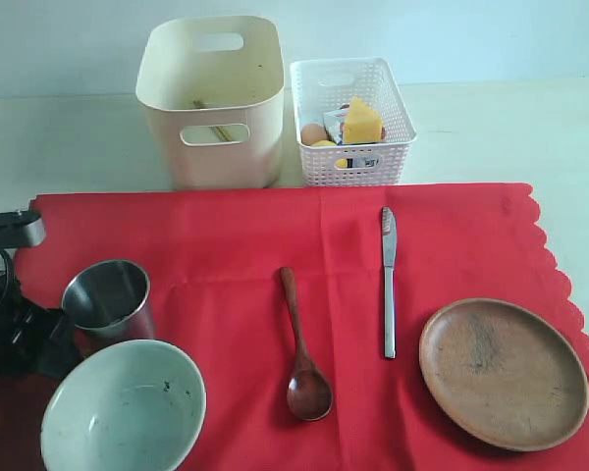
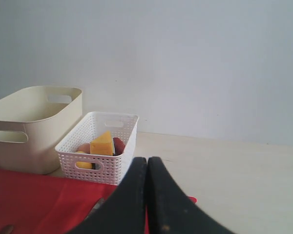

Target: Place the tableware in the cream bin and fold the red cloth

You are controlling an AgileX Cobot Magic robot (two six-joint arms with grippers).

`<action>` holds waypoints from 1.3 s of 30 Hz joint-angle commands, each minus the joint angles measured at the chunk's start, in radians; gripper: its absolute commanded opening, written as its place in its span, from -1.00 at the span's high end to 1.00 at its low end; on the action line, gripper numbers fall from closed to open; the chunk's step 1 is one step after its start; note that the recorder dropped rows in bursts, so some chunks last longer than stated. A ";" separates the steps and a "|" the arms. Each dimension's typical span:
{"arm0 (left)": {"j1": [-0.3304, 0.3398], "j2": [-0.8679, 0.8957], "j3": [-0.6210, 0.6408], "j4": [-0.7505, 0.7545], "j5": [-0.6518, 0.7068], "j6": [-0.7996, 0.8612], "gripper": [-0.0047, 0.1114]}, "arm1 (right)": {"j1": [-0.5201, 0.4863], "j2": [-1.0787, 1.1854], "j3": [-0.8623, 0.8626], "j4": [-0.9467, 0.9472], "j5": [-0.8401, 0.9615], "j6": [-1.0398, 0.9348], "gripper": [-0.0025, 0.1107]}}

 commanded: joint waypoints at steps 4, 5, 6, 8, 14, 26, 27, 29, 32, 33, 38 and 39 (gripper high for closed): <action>-0.005 0.009 0.005 -0.118 0.056 0.120 -0.24 | -0.006 -0.005 0.005 0.002 -0.012 -0.007 0.96; -0.005 0.016 0.005 -0.137 0.065 0.137 -0.24 | -0.006 -0.005 0.005 0.002 -0.012 -0.007 0.96; -0.005 0.025 0.005 -0.146 0.067 0.144 -0.24 | -0.006 -0.005 0.005 0.002 -0.012 -0.007 0.96; -0.005 0.044 0.005 -0.146 0.065 0.144 -0.24 | -0.006 -0.005 0.005 0.002 -0.012 -0.007 0.96; -0.005 0.116 0.005 -0.140 0.032 0.142 0.03 | -0.006 -0.005 0.005 0.002 -0.012 -0.007 0.96; -0.005 0.034 0.005 -0.066 0.070 0.087 0.92 | -0.006 -0.005 0.005 0.002 -0.012 -0.007 0.96; -0.005 0.007 0.005 0.010 0.082 0.020 0.92 | -0.006 -0.005 0.005 0.002 -0.012 -0.007 0.96; -0.005 -0.024 0.005 0.072 0.098 -0.041 0.92 | -0.006 -0.005 0.005 0.002 -0.012 -0.007 0.96; -0.005 -0.072 0.005 0.078 0.132 -0.050 0.92 | -0.006 -0.005 0.005 0.002 -0.012 -0.007 0.96; -0.005 -0.086 0.005 0.078 0.143 -0.052 0.92 | -0.006 -0.005 0.005 0.002 -0.012 -0.007 0.96; -0.005 -0.183 0.005 0.120 0.214 -0.120 0.92 | -0.020 -0.005 0.068 0.002 -0.049 -0.007 0.96; -0.005 -0.206 0.005 0.134 0.222 -0.137 0.92 | -0.026 -0.005 0.080 0.002 -0.049 -0.007 0.96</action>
